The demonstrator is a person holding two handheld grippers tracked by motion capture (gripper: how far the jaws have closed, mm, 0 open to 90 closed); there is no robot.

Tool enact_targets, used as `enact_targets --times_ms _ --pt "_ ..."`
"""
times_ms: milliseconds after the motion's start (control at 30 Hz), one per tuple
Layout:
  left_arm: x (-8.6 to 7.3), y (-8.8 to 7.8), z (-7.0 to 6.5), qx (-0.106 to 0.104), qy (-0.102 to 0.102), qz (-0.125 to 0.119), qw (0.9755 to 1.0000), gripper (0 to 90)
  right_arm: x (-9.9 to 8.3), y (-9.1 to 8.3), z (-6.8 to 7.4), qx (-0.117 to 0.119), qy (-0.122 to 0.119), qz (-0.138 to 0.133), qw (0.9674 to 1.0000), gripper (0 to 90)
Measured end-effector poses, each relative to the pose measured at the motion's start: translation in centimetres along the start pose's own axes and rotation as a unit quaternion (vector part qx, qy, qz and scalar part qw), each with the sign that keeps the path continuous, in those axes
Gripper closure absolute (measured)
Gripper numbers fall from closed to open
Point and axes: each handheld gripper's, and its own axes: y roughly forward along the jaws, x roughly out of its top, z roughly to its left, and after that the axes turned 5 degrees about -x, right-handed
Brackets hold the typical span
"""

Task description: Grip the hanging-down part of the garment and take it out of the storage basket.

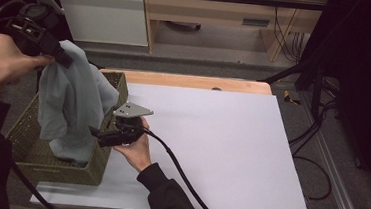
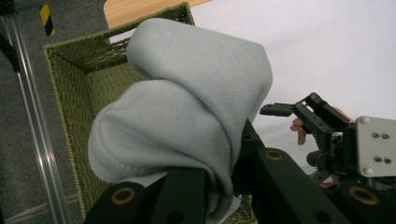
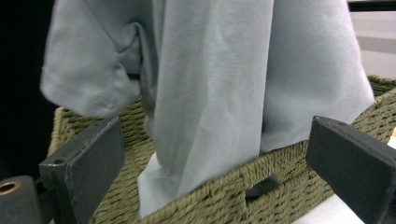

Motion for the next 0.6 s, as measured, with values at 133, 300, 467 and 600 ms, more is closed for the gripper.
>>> enact_targets --times_ms 133,300,467,600 --pt "0.0 -0.1 0.0 0.0 0.005 -0.001 1.0 84.4 -0.1 1.1 0.0 -0.005 -0.003 0.01 0.9999 6.3" --pt "-0.1 -0.2 0.1 -0.001 0.005 -0.005 1.0 84.4 -0.1 2.6 0.1 0.002 0.0 0.026 0.9997 12.8" --pt "-0.4 -0.4 0.5 -0.001 0.001 -0.008 1.0 84.3 -0.3 4.0 0.3 0.011 0.002 0.046 0.9989 30.6" --pt "-0.6 -0.5 0.7 0.0 0.001 -0.009 1.0 84.3 -0.3 4.3 0.5 0.012 -0.002 0.06 0.9982 54.0"
